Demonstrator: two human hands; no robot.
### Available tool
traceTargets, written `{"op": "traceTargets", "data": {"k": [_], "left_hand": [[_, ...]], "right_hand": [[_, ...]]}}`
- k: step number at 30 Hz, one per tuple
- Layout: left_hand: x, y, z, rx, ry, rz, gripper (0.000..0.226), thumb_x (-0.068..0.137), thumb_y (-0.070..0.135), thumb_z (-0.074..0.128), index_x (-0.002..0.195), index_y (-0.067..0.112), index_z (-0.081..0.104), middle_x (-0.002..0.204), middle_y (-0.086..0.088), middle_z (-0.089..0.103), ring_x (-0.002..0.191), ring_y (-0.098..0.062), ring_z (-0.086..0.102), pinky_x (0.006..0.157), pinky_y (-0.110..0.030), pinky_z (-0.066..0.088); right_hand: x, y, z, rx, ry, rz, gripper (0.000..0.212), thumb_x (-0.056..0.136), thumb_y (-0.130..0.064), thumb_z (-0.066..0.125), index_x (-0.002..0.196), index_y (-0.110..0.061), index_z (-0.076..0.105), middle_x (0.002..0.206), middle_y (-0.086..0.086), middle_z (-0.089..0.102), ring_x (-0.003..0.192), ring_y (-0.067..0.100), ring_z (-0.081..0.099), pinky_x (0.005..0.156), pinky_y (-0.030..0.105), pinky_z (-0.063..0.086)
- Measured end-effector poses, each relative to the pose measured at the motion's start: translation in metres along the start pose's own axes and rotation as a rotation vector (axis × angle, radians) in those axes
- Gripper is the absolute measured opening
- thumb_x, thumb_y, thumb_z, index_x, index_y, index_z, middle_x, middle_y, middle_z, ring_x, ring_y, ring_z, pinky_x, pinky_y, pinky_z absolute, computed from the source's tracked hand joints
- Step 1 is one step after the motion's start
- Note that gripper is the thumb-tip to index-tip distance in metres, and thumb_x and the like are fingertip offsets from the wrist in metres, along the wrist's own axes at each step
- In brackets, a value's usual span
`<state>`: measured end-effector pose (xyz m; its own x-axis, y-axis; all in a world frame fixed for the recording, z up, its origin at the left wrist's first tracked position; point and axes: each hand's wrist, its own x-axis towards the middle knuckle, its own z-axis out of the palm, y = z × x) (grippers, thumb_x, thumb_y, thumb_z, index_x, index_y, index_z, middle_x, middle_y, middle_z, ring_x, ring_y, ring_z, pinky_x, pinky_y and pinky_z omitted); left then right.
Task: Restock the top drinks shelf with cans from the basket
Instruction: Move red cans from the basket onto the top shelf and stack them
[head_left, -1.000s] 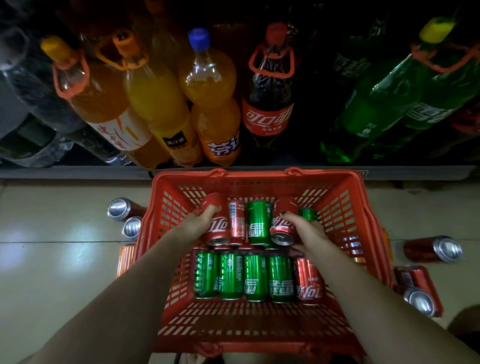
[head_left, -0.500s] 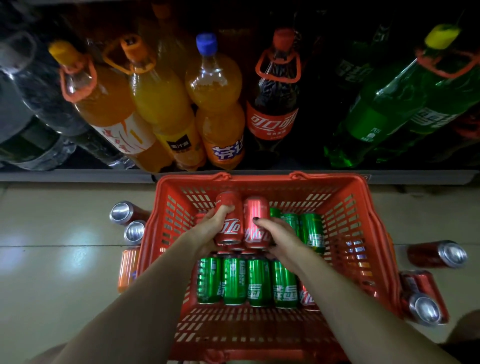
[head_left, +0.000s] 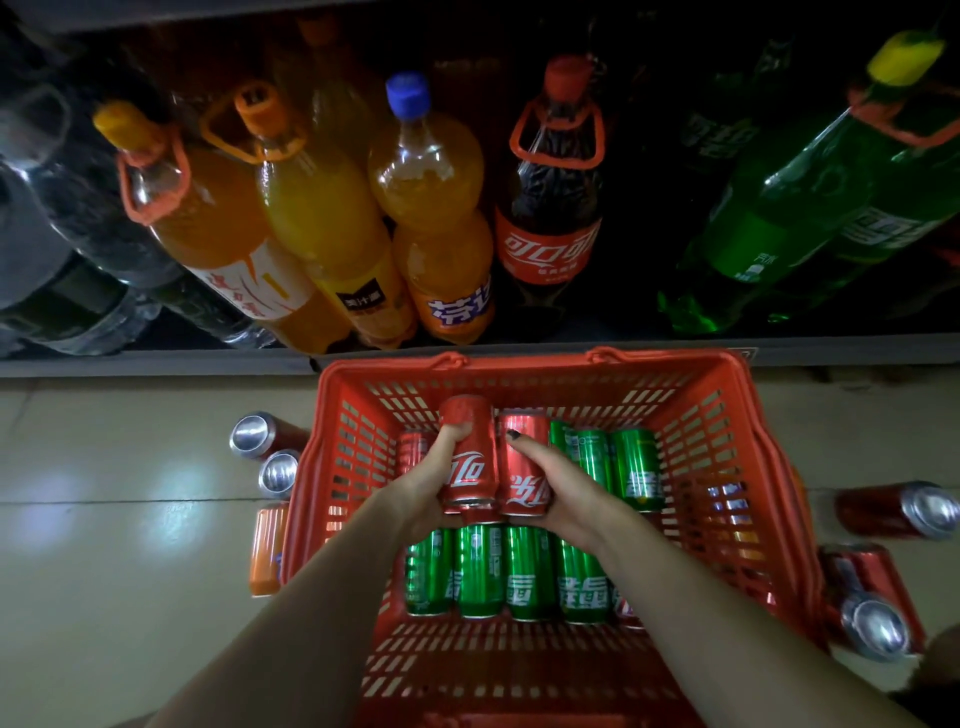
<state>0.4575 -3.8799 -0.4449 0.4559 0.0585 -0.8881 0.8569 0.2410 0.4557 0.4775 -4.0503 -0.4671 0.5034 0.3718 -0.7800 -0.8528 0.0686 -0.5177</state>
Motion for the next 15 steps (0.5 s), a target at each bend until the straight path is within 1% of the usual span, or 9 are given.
{"op": "traceTargets", "data": {"k": [1,3,5,7,9,11,13,14,15], "left_hand": [[-0.002,-0.001,0.001,0.011,0.009,-0.001,0.055,0.091,0.057,0.065,0.121,0.011,0.067,0.106,-0.015,0.079,0.103,-0.031,0.074,0.098,-0.054,0.057],[-0.005,-0.002,0.002,0.025,0.006,0.006,0.053,0.095,0.055,0.06,0.128,0.014,0.064,0.11,-0.014,0.077,0.103,-0.029,0.073,0.089,-0.046,0.058],[-0.012,-0.003,0.003,0.038,-0.014,0.025,0.054,0.096,0.056,0.057,0.133,0.016,0.06,0.117,-0.015,0.075,0.107,-0.029,0.071,0.081,-0.041,0.057],[-0.022,-0.002,0.003,0.035,-0.003,0.059,0.055,0.098,0.054,0.056,0.138,0.018,0.056,0.12,-0.016,0.073,0.107,-0.029,0.071,0.079,-0.04,0.057],[-0.042,0.002,0.005,0.047,0.007,0.115,0.056,0.097,0.053,0.06,0.142,0.02,0.054,0.118,-0.016,0.074,0.106,-0.03,0.072,0.083,-0.043,0.059],[-0.074,0.009,0.008,0.088,-0.007,0.184,0.068,0.084,0.058,0.067,0.143,0.027,0.053,0.116,-0.014,0.076,0.105,-0.031,0.074,0.087,-0.047,0.061],[-0.119,0.024,0.011,0.117,-0.033,0.244,0.082,0.068,0.062,0.072,0.142,0.033,0.052,0.117,-0.013,0.076,0.105,-0.031,0.075,0.086,-0.046,0.061],[-0.147,0.034,0.015,0.127,-0.038,0.271,0.084,0.063,0.063,0.073,0.14,0.036,0.053,0.121,-0.012,0.074,0.106,-0.031,0.075,0.084,-0.043,0.061],[-0.175,0.046,0.018,0.14,-0.038,0.305,0.082,0.061,0.063,0.073,0.137,0.038,0.054,0.128,-0.013,0.069,0.109,-0.031,0.073,0.082,-0.041,0.061]], "right_hand": [[-0.001,0.0,-0.001,-0.001,-0.006,-0.005,0.059,0.082,-0.051,0.076,0.129,-0.019,0.065,0.115,0.012,0.076,0.106,0.03,0.073,0.095,0.053,0.057],[-0.005,-0.002,-0.002,-0.008,-0.011,-0.024,0.057,0.083,-0.049,0.075,0.131,-0.022,0.063,0.115,0.011,0.076,0.107,0.03,0.073,0.097,0.056,0.056],[-0.015,-0.007,-0.001,-0.029,-0.028,-0.051,0.054,0.085,-0.048,0.074,0.132,-0.025,0.06,0.116,0.009,0.075,0.107,0.029,0.073,0.095,0.055,0.056],[-0.03,-0.016,0.002,-0.045,-0.054,-0.076,0.051,0.088,-0.046,0.072,0.132,-0.026,0.059,0.115,0.008,0.076,0.106,0.028,0.073,0.092,0.05,0.059],[-0.052,-0.028,0.008,-0.044,-0.047,-0.09,0.047,0.089,-0.042,0.072,0.132,-0.025,0.058,0.115,0.008,0.076,0.106,0.028,0.073,0.088,0.047,0.06],[-0.081,-0.042,0.014,-0.026,-0.046,-0.102,0.047,0.09,-0.04,0.072,0.132,-0.025,0.059,0.116,0.01,0.075,0.107,0.029,0.073,0.085,0.046,0.061],[-0.118,-0.06,0.026,0.008,-0.052,-0.13,0.042,0.091,-0.036,0.071,0.131,-0.024,0.061,0.117,0.011,0.075,0.107,0.03,0.072,0.085,0.046,0.06],[-0.141,-0.072,0.033,0.029,-0.058,-0.148,0.038,0.092,-0.033,0.07,0.129,-0.024,0.062,0.116,0.011,0.075,0.106,0.029,0.073,0.087,0.048,0.06],[-0.165,-0.085,0.042,0.051,-0.068,-0.167,0.035,0.093,-0.029,0.069,0.127,-0.024,0.064,0.115,0.011,0.075,0.105,0.029,0.073,0.089,0.05,0.06]]}}
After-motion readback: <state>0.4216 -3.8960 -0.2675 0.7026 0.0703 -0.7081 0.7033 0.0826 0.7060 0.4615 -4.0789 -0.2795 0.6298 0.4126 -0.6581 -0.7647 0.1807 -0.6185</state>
